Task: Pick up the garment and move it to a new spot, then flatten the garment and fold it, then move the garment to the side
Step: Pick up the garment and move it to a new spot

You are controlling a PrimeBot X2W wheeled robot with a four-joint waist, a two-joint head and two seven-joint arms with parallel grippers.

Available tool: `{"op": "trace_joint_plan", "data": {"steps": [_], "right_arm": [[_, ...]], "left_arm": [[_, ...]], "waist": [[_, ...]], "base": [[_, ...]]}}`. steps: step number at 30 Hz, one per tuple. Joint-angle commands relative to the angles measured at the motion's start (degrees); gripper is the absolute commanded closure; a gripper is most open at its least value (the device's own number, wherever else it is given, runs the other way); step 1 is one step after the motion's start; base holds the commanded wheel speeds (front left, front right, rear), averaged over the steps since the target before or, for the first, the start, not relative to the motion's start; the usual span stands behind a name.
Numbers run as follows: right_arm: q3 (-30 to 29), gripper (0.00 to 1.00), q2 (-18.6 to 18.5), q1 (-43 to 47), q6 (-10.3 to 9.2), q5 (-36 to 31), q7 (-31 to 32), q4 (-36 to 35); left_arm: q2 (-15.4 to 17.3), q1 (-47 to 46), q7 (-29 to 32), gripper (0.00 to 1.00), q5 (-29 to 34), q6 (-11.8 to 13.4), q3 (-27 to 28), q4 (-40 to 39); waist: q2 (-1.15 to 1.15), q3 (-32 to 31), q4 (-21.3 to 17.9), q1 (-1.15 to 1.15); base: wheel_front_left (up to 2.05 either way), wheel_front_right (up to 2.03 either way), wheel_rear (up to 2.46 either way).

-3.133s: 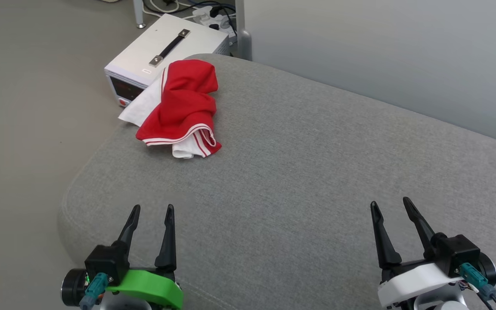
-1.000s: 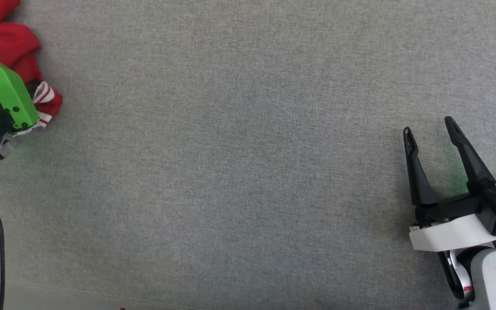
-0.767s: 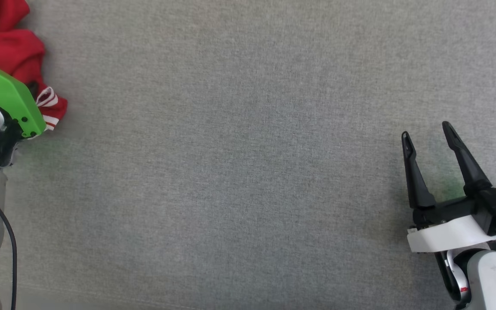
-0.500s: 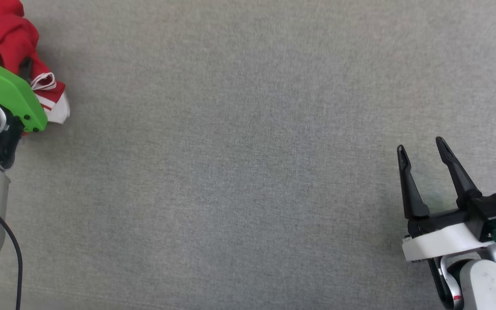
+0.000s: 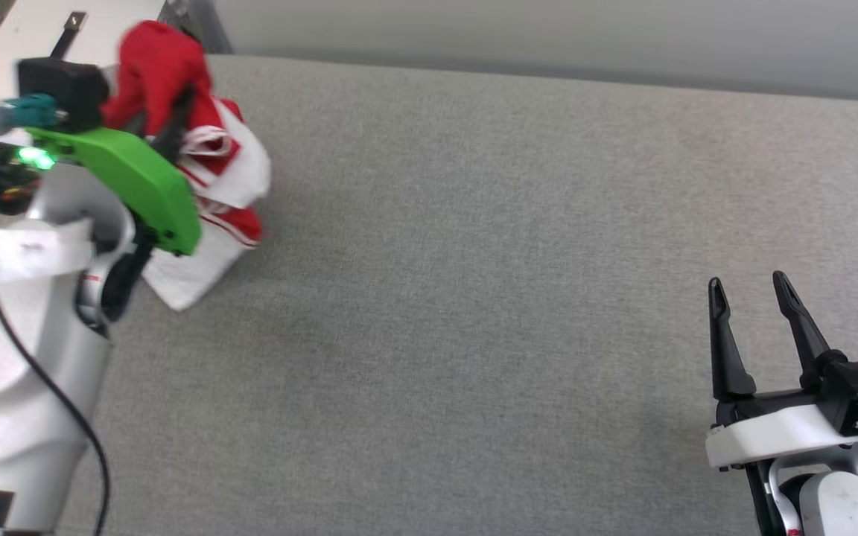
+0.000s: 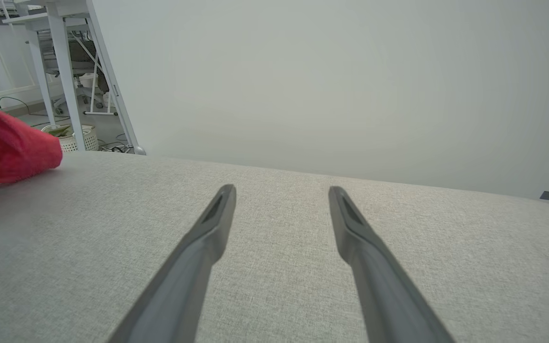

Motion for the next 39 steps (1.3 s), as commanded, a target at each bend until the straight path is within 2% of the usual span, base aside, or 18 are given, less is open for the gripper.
{"op": "trace_joint_plan", "data": {"steps": [1, 5, 6, 13, 17, 21, 29, 30, 31, 39], "right_arm": [[-0.26, 0.00, 0.32, 0.49, -0.04, 0.42, -0.44, 0.21], [-1.22, 0.00, 0.56, 0.63, -0.04, 0.60, -0.49, 0.31], [-2.53, 0.00, 0.66, 0.49, -0.04, 0.65, -0.50, -0.05], [-4.04, 0.00, 0.78, 0.13, -0.04, 0.19, -0.51, -1.06], [-7.42, 0.00, 0.81, -0.37, -0.04, 2.86, -0.52, -0.01], [-6.34, 0.00, 0.83, -0.96, -0.04, 3.27, -0.52, 0.68], [-4.94, 0.00, 0.83, -2.45, -0.04, 3.91, -0.52, 1.62], [-4.79, 0.00, 0.83, -2.55, -0.04, 3.91, -0.52, 1.74], [-4.30, 0.00, 0.83, -2.97, -0.04, 3.84, -0.52, 2.24], [-4.49, 0.00, 0.84, -2.39, -0.04, 2.93, -0.52, 3.03]], "left_arm": [[-1.42, 1.14, 0.58, 1.00, 0.41, 0.49, -0.81, -1.99], [-3.91, 2.28, 3.03, 1.00, 0.30, 0.65, -3.83, -6.68], [-6.26, 2.50, 4.53, 1.00, 0.07, 0.38, -6.75, -9.03], [-13.40, 2.34, 4.53, 1.00, 0.84, 0.01, -13.72, -8.26], [-17.76, 1.09, 3.09, 1.00, 2.78, -0.29, -18.71, -3.99], [-21.63, -0.53, 0.34, 1.00, 4.16, -0.44, -21.98, 2.91], [-24.63, -5.27, -5.74, 1.00, 4.26, -0.38, -24.93, 17.80], [-24.75, -5.67, -6.61, 0.72, 4.09, -0.34, -25.18, 19.04], [-24.95, -6.67, -9.82, 0.00, 3.16, -0.10, -26.25, 22.56], [-25.00, -7.06, -18.30, 0.00, -1.96, 1.52, -28.93, 24.89]], "waist": [[0.00, -2.42, -2.05, 0.00], [0.00, -3.24, -4.11, 0.00], [0.00, -3.17, -6.28, 0.00], [0.00, -1.59, -12.63, 0.00], [0.00, 0.23, -15.78, 0.00], [0.00, 2.59, -19.07, 0.00], [0.00, 5.76, -22.05, 0.00], [0.00, 5.80, -22.10, 0.00], [0.00, 5.53, -21.83, 0.00], [0.00, 1.59, -18.05, 0.00]], "base": [[0.00, 0.00, 0.00], [0.00, 0.00, 0.00], [0.00, 0.00, 0.00], [0.00, 0.00, 0.00], [0.00, 0.00, 0.00], [0.00, 0.00, 0.00], [0.00, 0.00, 0.00], [0.00, 0.00, 0.00], [0.00, 0.00, 0.00], [0.00, 0.00, 0.00]]}}
